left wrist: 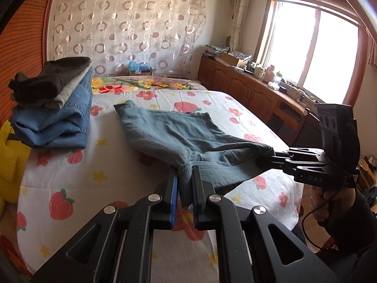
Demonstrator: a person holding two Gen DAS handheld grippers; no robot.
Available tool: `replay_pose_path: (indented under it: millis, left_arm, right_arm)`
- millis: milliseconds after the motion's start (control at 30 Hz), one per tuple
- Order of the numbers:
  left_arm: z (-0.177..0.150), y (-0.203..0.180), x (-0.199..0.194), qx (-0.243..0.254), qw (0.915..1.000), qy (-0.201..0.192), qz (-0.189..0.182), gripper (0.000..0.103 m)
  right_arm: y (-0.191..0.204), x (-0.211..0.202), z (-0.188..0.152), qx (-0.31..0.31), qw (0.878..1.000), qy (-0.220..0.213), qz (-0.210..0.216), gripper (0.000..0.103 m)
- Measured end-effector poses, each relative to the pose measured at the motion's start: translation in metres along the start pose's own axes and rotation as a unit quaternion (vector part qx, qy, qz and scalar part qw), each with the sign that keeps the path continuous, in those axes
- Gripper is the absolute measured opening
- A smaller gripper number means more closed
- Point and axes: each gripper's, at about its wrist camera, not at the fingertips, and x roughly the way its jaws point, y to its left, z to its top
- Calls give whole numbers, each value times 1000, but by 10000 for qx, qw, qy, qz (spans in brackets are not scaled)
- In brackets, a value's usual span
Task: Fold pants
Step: 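Lift the hem with both tools and fold it over toward the waistband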
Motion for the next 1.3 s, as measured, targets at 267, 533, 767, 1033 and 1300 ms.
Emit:
replay_pose_path:
  millis: [267,533,767,1033,1300]
  left_arm:
    - [11,-9,-16,151,9996,-208,-93,11]
    - [20,-12,-28,228,9989,-377,-161,11]
    - [21,-11,-26,233,9987,-440,-101,11]
    - [13,6,8,89,9999,-85,15,11]
    - [48,19,24,152,9994,-247,169,11]
  right_arm:
    - [-2,-26,6,-41,9997,-254,9,17]
    - [3,-44,9,-129,9988,-466,20,17]
    - [4,-49,5,-177,9982,-576,15,17]
    - [-1,-15,9,-140,9993,-326,-84,17]
    - [-5,16,50,-191,9985,-429,-264,17]
